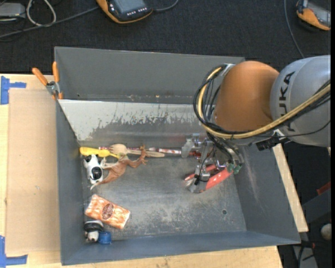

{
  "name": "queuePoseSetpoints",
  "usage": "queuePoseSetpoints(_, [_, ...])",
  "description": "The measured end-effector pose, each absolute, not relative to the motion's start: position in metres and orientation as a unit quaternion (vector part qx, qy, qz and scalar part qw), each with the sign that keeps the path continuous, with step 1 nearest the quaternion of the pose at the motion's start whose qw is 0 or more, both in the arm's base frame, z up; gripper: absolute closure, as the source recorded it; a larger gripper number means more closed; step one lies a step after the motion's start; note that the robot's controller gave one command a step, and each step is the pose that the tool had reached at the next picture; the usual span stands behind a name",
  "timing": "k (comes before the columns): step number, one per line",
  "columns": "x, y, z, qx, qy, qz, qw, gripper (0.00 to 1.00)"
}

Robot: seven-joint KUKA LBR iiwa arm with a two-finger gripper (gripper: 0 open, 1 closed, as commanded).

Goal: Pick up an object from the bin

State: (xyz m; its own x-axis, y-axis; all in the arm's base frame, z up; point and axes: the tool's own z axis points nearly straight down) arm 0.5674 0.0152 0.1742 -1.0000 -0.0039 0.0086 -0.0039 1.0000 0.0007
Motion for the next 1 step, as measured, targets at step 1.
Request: queuePoseSetpoints(1, [0.5691, 0.0151, 0.1783, 0.002, -1.000, 0.000, 0.001, 0.00])
